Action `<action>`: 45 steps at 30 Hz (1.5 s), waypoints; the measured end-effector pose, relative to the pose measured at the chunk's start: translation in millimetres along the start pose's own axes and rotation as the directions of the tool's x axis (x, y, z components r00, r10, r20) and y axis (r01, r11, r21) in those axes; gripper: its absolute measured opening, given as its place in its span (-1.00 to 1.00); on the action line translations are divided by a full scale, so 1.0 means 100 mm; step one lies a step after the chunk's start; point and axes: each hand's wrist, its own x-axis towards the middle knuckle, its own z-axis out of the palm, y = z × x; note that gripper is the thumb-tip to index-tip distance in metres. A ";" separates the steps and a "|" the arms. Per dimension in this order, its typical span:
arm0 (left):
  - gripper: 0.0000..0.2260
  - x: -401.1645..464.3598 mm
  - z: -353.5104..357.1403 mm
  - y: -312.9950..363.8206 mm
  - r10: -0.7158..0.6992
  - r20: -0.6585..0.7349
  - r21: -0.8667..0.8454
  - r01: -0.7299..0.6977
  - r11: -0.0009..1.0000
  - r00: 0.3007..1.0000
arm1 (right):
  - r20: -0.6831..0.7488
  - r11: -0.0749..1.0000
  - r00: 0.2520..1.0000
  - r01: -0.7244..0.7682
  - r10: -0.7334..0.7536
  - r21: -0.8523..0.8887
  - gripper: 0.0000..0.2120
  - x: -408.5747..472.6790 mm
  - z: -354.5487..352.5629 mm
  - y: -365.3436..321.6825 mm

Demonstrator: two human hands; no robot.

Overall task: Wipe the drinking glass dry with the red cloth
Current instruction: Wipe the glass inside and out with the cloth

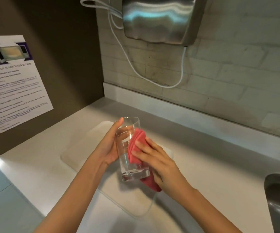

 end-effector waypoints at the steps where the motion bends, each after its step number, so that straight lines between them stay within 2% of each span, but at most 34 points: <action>1: -0.59 0.00 0.03 -0.02 -0.003 0.021 -0.005 0.003 1.000 1.000 | -0.027 0.999 0.999 -0.033 0.032 -0.022 -0.69 0.08 0.00 0.00; 3: -0.60 0.00 0.08 -0.05 -0.001 0.060 -0.008 0.002 1.000 0.998 | -0.062 0.990 0.997 -0.062 0.055 -0.123 -0.61 0.23 0.00 -0.02; 5: -0.58 -0.01 0.09 -0.04 -0.013 0.104 -0.014 0.015 1.000 0.995 | -0.052 0.966 0.999 -0.015 0.002 -0.257 -0.59 0.33 0.03 -0.06; 7: -0.53 -0.03 0.08 0.00 -0.052 0.110 -0.009 0.053 0.999 0.993 | 0.010 0.920 0.993 0.111 -0.115 -0.375 -0.70 0.31 0.10 -0.10; 9: -0.46 -0.03 0.03 0.03 -0.036 0.023 0.016 0.035 0.999 0.999 | 0.108 0.864 0.967 0.255 -0.231 -0.435 -0.68 0.16 0.16 -0.11; 11: -0.45 -0.01 -0.05 0.06 0.042 -0.074 -0.006 -0.042 0.999 0.996 | 0.155 0.863 0.950 0.310 -0.270 -0.399 -0.69 -0.05 0.19 -0.07; 13: -0.50 -0.02 -0.10 0.08 0.072 -0.080 -0.036 -0.075 0.996 0.994 | 0.090 0.939 0.973 0.231 -0.214 -0.254 -0.74 -0.22 0.20 -0.03; 15: -0.55 -0.03 -0.10 0.06 0.066 -0.043 -0.030 -0.068 0.997 0.997 | -0.053 0.999 0.998 0.038 -0.040 -0.038 -0.72 -0.23 0.23 -0.02; 17: -0.56 -0.03 -0.06 0.01 0.060 0.023 0.001 -0.060 0.998 0.998 | -0.184 0.980 0.967 -0.153 0.175 0.128 -0.66 -0.05 0.25 -0.05; 19: -0.51 -0.03 -0.02 -0.03 0.053 0.063 0.028 -0.055 0.998 0.997 | -0.243 0.961 0.934 -0.231 0.262 0.152 -0.60 0.20 0.22 -0.08; 22: -0.54 -0.04 -0.01 -0.02 0.060 0.089 0.004 -0.061 0.998 0.994 | -0.199 0.992 0.977 -0.096 0.078 -0.081 -0.55 0.34 0.22 -0.09; 24: -0.55 -0.05 -0.04 0.02 0.069 0.052 -0.013 -0.068 0.998 0.996 | -0.085 0.969 0.993 0.063 -0.085 -0.240 -0.60 0.21 0.26 -0.05; 26: -0.54 -0.04 -0.09 0.07 0.105 -0.029 -0.035 -0.106 0.994 0.994 | 0.024 0.934 0.981 0.189 -0.191 -0.305 -0.65 -0.01 0.32 0.01; 28: -0.52 -0.04 -0.14 0.09 0.121 -0.088 -0.057 -0.126 0.990 0.989 | 0.015 0.957 0.981 0.193 -0.194 -0.218 -0.65 -0.23 0.37 0.08; 29: -0.52 -0.05 -0.15 0.09 0.120 -0.096 -0.074 -0.128 0.989 0.988 | -0.054 0.986 0.990 0.126 -0.132 -0.106 -0.66 -0.30 0.40 0.09; 30: -0.53 -0.05 -0.16 0.09 0.120 -0.097 -0.094 -0.129 0.987 0.988 | -0.138 0.999 0.990 0.018 -0.011 0.050 -0.66 -0.35 0.44 0.07; 31: -0.53 -0.05 -0.16 0.07 0.118 -0.097 -0.113 -0.129 0.985 0.988 | -0.199 0.966 0.967 -0.107 0.156 0.235 -0.67 -0.37 0.46 0.03; 32: -0.52 -0.06 -0.15 0.06 0.117 -0.096 -0.133 -0.129 0.983 0.989 | -0.212 0.878 0.919 -0.218 0.331 0.426 -0.68 -0.36 0.47 -0.02; 33: -0.50 -0.06 -0.14 0.05 0.116 -0.091 -0.154 -0.129 0.980 0.989 | -0.176 0.752 0.861 -0.297 0.478 0.588 -0.69 -0.34 0.46 -0.06; 35: -0.47 -0.06 -0.10 0.03 0.118 -0.067 -0.198 -0.129 0.972 0.991 | -0.059 0.519 0.765 -0.376 0.641 0.768 -0.69 -0.28 0.43 -0.08; 37: -0.44 -0.05 -0.06 0.01 0.132 -0.041 -0.229 -0.138 0.964 0.990 | 0.085 0.309 0.715 -0.402 0.694 0.862 -0.63 -0.23 0.40 -0.07; 40: -0.29 -0.05 0.00 0.01 0.148 0.017 -0.255 -0.139 0.957 0.989 | 0.358 -0.150 0.639 -0.357 0.681 0.922 -0.33 -0.20 0.46 -0.10; 41: -0.25 -0.05 0.00 0.01 0.156 0.041 -0.255 -0.140 0.957 0.987 | 0.421 -0.268 0.628 -0.327 0.654 0.906 -0.25 -0.20 0.49 -0.12; 42: -0.23 -0.05 0.00 0.00 0.165 0.062 -0.249 -0.145 0.958 0.984 | 0.450 -0.341 0.632 -0.295 0.631 0.893 -0.22 -0.20 0.50 -0.12; 43: -0.24 -0.05 0.00 0.00 0.172 0.074 -0.238 -0.151 0.959 0.982 | 0.446 -0.367 0.644 -0.264 0.622 0.892 -0.22 -0.20 0.51 -0.11; 45: -0.24 -0.06 0.01 -0.01 0.182 0.071 -0.211 -0.164 0.964 0.981 | 0.410 -0.362 0.651 -0.216 0.638 0.907 -0.24 -0.19 0.52 -0.09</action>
